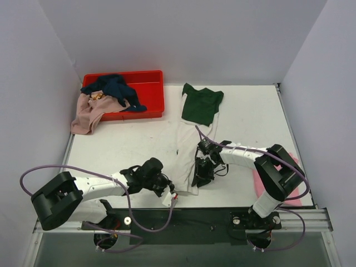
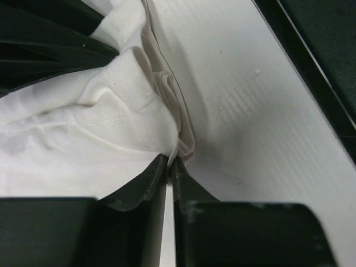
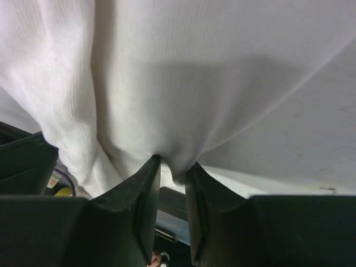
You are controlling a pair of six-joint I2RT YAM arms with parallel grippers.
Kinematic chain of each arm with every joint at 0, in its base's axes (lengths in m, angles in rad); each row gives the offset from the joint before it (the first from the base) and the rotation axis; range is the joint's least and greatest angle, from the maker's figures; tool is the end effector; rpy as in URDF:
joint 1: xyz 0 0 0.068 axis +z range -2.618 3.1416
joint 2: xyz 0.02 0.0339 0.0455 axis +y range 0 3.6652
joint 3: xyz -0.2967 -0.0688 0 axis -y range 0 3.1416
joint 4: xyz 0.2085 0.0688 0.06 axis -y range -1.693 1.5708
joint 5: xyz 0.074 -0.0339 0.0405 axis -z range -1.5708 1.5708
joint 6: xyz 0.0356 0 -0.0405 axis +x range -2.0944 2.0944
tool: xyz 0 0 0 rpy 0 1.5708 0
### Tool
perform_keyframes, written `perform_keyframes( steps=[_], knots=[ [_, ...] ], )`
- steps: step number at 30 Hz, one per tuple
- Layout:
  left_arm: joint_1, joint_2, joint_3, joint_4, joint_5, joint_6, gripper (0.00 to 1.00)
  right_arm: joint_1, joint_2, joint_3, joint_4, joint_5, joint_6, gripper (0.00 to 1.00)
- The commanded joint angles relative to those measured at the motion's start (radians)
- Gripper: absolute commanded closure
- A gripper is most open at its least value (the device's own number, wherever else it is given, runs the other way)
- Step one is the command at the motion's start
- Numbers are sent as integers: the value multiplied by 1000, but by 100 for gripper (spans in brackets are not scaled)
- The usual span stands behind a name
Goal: Fold and stack the t-shirts
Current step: Grab the bottom of the folded rectangular tshirt with both arms
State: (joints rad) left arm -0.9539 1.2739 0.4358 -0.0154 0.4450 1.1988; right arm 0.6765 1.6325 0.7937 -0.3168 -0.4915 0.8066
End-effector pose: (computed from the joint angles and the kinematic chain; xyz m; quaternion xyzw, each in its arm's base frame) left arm 0.0957 -0.1614 0.2024 0.8407 0.3652 -0.1633 0.3650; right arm 0.1960 0.1789 0.1982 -0.0117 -0.9504 -0.3106 0.0134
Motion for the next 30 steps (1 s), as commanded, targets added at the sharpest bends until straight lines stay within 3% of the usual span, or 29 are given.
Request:
perform_keyframes(
  steps=[1, 2, 8, 13, 20, 27, 29, 30],
  knots=[
    [-6, -4, 21, 48, 1, -82, 100, 9, -11, -60, 45, -3, 12, 93],
    [-8, -17, 26, 40, 1, -93, 100, 9, -28, -70, 45, 11, 20, 100],
    [-25, -109, 104, -136, 24, -238, 100, 31, -180, -114, 36, -10, 23, 100],
    [-8, -162, 221, -300, 135, -373, 100, 60, -296, -117, -60, -22, 35, 100],
    [171, -163, 322, -197, 204, -620, 100, 5, -442, -56, -157, -62, 48, 100],
    [185, -45, 432, -205, 140, -532, 100, -186, -366, 21, -194, -143, -58, 100],
    [196, -33, 484, -361, 184, -406, 100, -215, -346, 18, -225, -156, -87, 100],
    [195, -36, 516, -582, 237, -201, 100, -207, -344, 13, -249, -150, -95, 100]
  ],
)
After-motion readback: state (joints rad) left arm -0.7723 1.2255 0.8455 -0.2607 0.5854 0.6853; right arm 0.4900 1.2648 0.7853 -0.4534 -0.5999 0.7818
